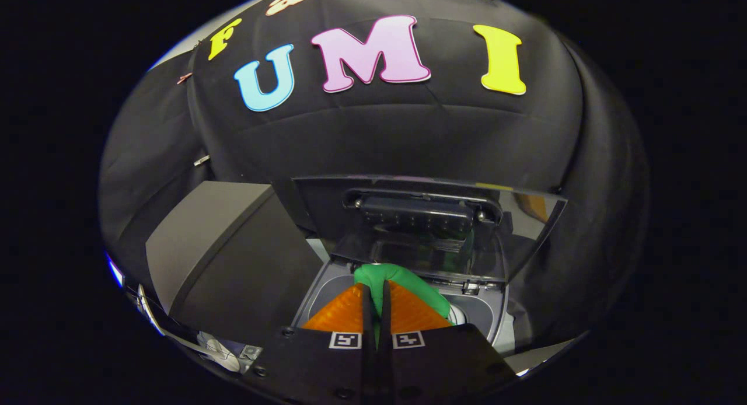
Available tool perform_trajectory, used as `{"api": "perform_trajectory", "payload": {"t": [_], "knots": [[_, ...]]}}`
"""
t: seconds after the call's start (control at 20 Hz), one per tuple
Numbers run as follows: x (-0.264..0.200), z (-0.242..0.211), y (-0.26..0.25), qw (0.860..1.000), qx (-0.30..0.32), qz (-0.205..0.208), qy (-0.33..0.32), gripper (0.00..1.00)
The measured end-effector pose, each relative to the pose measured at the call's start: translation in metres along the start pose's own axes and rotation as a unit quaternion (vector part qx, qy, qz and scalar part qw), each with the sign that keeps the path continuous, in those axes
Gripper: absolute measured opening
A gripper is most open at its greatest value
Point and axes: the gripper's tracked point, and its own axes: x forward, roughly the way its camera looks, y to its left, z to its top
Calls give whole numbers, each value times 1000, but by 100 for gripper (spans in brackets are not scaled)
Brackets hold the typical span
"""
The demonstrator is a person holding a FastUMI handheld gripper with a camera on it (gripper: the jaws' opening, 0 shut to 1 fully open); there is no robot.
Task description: Put the clothes into the washing machine and then close the washing machine lid.
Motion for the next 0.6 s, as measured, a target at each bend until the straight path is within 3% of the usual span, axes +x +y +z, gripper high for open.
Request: {"api": "perform_trajectory", "payload": {"t": [0.1, 0.6], "knots": [[10, -19, 1, 1000, 20, 9, 22, 5], [80, -142, -40, 985, 50, -67, 153, 5]]}}
